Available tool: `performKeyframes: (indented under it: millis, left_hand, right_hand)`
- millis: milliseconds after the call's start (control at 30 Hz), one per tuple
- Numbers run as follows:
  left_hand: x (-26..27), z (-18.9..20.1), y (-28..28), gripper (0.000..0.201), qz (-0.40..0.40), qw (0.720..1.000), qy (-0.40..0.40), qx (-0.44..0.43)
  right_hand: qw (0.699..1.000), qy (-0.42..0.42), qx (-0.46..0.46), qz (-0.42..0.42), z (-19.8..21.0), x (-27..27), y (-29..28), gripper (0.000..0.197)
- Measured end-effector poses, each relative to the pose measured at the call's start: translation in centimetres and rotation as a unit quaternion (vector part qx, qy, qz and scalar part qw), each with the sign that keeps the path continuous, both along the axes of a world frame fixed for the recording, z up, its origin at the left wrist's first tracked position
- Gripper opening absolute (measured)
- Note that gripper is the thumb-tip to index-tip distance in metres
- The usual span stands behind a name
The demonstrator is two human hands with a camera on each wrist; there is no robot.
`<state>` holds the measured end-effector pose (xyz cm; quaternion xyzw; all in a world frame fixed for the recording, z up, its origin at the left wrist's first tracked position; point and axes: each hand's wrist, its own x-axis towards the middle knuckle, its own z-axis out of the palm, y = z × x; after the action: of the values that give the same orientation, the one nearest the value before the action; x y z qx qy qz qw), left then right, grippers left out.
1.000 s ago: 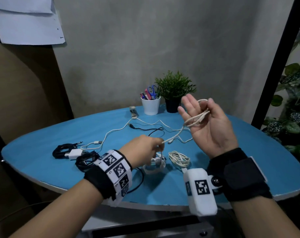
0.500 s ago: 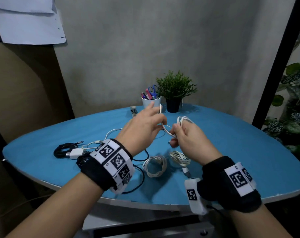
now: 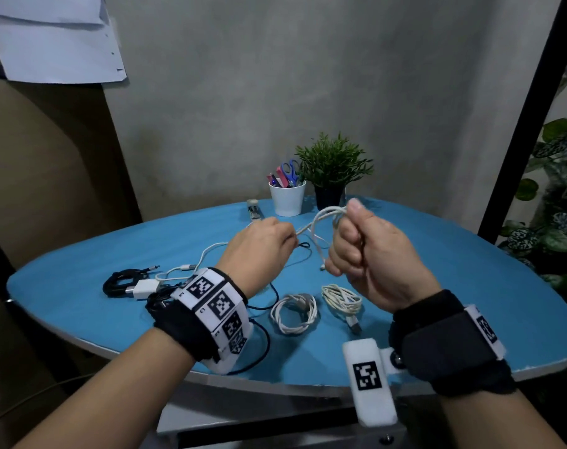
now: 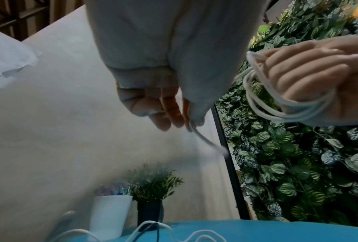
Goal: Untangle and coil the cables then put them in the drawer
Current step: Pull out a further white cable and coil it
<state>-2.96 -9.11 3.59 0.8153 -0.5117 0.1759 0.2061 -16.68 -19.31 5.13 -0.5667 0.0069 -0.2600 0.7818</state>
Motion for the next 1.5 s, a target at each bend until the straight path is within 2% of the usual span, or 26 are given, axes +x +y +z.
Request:
performKeyframes:
  millis: [200,333,367,433,500,567,633,700,767,833,867,933,1000,1100,1133,1167,1233,1333,1500]
  left_hand:
    - [-1.0,-1.3,0.4,0.017,-0.038,0.991,0.038,0.120]
    - [-2.0,-1.3,1.2,0.024,-0.108,0.985,-0.019,0.136]
    - [-2.0,-1.3,1.4,0.024,-0.133,0.984,-0.021,0.120]
    - [-2.1,-1.0,1.9,0.027,-0.172,0.982,0.002,0.074]
    - [-2.0,-0.4,2.3,0.029,-0.189,0.979,0.069,-0.008]
    - [-2.0,0.2,2.4,0.021,-0.191,0.967,0.130,-0.103]
    - [-1.9,0.7,2.3,0.013,-0.177,0.956,0.157,-0.175]
    - [-1.9,1.0,2.1,0.012,-0.165,0.945,0.177,-0.220]
    - [-1.6,0.8,1.8,0.013,-0.152,0.939,0.188,-0.246]
    - [-1.7,0.6,1.6,0.013,-0.146,0.937,0.202,-0.245]
    - [-1.7,0.4,1.5,0.015,-0.153,0.933,0.221,-0.240]
    - [-2.4,0.3,1.4,0.021,-0.196,0.906,0.298,-0.229]
    - [-3.0,0.2,1.5,0.042,-0.230,0.874,0.378,-0.202]
    - [-3.0,-0.1,1.8,0.084,-0.268,0.860,0.400,-0.170]
    - [-3.0,0.0,1.9,0.089,-0.282,0.852,0.410,-0.161]
    - [-3.2,0.3,2.1,0.085,-0.295,0.845,0.421,-0.149]
    - [-3.7,0.7,2.3,0.056,-0.316,0.830,0.444,-0.121]
    - [-4.1,0.6,2.4,0.020,-0.289,0.837,0.448,-0.123]
    - [-4.3,0.0,2.3,0.019,-0.242,0.836,0.463,-0.166]
  right_hand:
    - [0.985,-0.112,0.128,-0.010,0.4,0.0,-0.7,0.035]
    - [0.977,-0.136,0.130,-0.096,-0.1,0.8,-1.6,0.031]
    - [0.980,-0.123,0.094,-0.127,-0.4,0.9,-1.8,0.031]
    - [0.974,-0.061,-0.047,-0.213,-1.2,1.2,-2.1,0.030]
    - [0.943,0.011,-0.202,-0.266,-1.9,1.1,-2.3,0.028]
    - [0.919,0.062,-0.293,-0.258,-2.4,0.9,-2.2,0.027]
    - [0.913,0.100,-0.332,-0.213,-2.4,0.9,-1.7,0.028]
    - [0.937,0.109,-0.306,-0.130,-2.4,1.0,-0.9,0.031]
    - [0.966,0.103,-0.231,-0.052,-2.2,1.0,0.0,0.038]
    - [0.983,0.087,-0.163,0.003,-1.6,0.6,0.7,0.040]
    - [0.988,0.075,-0.135,0.019,-1.4,0.5,1.0,0.039]
    - [0.995,0.055,-0.069,0.043,-0.9,0.2,1.4,0.039]
    - [0.997,0.043,-0.006,0.061,-0.7,0.1,1.5,0.043]
    - [0.996,0.031,0.032,0.080,-0.8,0.0,1.4,0.047]
    - [0.996,0.029,0.037,0.081,-0.8,-0.1,1.4,0.047]
    - [0.996,0.030,0.042,0.077,-0.8,-0.1,1.3,0.046]
    - [0.996,0.039,0.040,0.064,-0.8,-0.2,1.2,0.045]
    - [0.996,0.051,0.026,0.064,-0.9,-0.2,1.2,0.043]
    - [0.998,0.059,-0.004,0.037,-1.7,0.1,0.9,0.035]
